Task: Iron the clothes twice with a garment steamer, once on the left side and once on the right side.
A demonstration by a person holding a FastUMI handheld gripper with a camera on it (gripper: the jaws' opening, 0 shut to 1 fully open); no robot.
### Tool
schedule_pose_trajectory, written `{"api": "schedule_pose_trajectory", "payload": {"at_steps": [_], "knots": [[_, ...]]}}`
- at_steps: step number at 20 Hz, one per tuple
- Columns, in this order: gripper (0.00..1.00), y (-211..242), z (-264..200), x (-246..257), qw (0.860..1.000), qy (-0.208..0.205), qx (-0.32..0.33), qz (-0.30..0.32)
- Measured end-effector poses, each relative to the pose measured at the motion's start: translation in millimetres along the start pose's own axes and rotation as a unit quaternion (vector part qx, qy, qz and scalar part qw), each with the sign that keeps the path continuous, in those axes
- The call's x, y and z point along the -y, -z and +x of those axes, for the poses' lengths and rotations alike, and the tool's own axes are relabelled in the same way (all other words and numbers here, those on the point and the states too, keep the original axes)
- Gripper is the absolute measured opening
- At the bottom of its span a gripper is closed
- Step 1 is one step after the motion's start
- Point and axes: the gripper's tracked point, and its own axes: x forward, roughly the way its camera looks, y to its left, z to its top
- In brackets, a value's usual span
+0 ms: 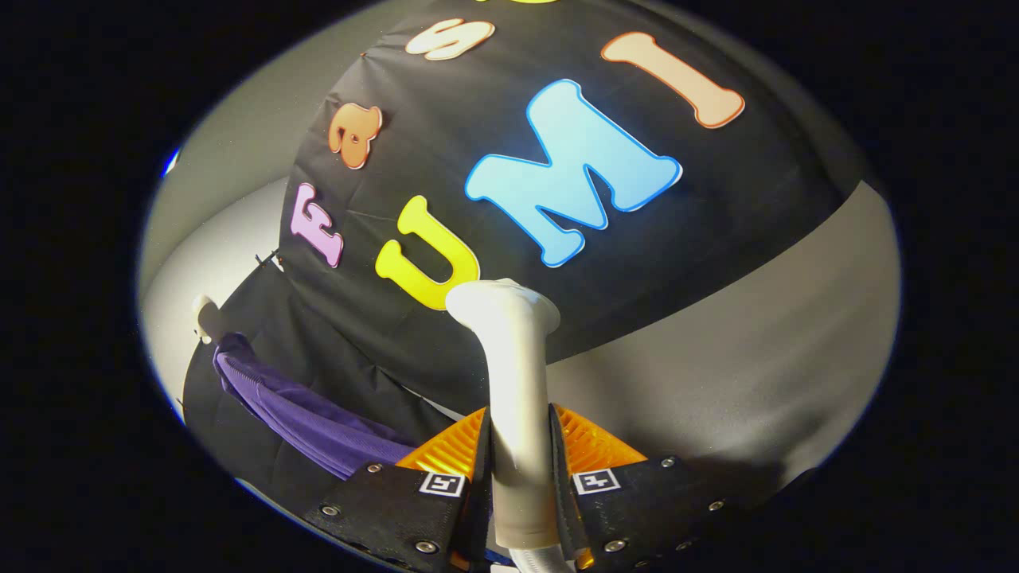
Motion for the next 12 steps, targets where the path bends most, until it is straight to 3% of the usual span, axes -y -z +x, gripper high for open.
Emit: {"api": "schedule_pose_trajectory", "payload": {"at_steps": [8, 12], "knots": [[0.35, 36, -80, -63, 0.992, 0.016, 0.095, -0.085], [0.35, 50, -124, -123, 0.983, -0.005, 0.140, -0.122]]}}
